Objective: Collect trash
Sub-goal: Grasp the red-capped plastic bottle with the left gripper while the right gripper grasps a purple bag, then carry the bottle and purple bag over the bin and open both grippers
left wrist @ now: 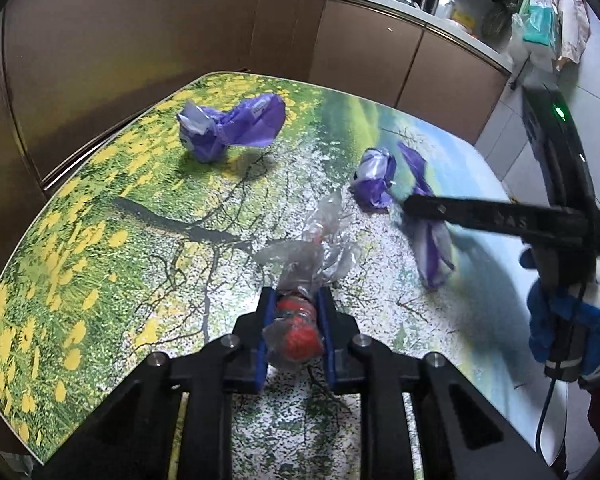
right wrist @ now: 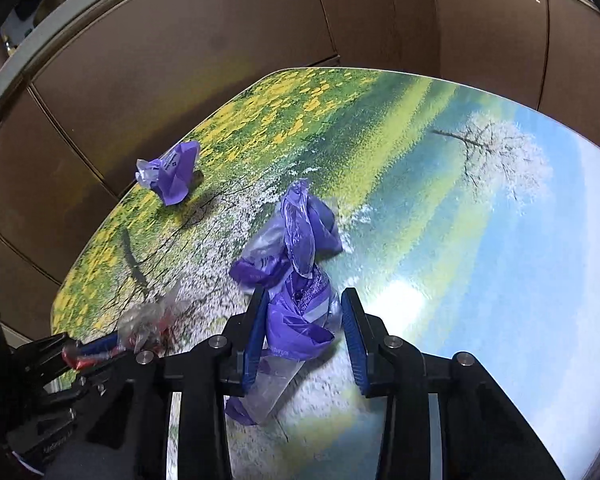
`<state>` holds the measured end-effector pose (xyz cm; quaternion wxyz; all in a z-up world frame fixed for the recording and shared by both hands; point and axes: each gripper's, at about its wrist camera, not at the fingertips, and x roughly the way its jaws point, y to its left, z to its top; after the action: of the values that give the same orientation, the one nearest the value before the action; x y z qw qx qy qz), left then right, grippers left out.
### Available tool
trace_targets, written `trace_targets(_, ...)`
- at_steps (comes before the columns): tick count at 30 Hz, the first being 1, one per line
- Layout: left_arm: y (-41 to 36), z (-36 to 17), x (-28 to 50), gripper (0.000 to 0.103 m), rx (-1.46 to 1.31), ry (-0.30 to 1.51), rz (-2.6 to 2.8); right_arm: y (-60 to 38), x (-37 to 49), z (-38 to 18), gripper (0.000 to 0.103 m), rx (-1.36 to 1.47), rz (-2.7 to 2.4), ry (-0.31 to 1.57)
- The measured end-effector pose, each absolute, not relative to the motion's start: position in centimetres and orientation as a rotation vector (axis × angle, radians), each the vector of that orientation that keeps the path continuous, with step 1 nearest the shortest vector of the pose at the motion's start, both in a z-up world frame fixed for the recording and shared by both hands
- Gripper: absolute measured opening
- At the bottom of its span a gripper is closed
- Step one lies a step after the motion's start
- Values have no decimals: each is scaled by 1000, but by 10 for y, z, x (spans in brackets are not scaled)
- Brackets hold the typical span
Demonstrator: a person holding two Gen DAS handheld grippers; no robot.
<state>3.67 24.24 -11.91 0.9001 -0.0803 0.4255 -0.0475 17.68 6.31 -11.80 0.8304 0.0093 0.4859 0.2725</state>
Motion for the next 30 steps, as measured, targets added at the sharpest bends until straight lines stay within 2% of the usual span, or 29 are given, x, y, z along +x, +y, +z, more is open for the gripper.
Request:
trace_targets(7, 221, -91, 31, 19, -135, 842, -93, 21, 150, -96, 36, 67, 605, 970)
trace_targets(12, 163, -65, 45, 19, -70, 826, -204, -42, 142, -72, 36, 137, 555, 896)
trace_targets(20, -11, -47, 96, 19, 84, 841, -506, -219, 137, -58, 36, 188, 244, 796)
trace_targets(25, -139, -63, 138, 19, 156, 896, -672, -326, 140, -87, 36, 227, 16, 805)
trace_targets(30, -235, -95, 178, 20, 185, 971, -762, -411, 151, -139, 36, 302, -142, 860)
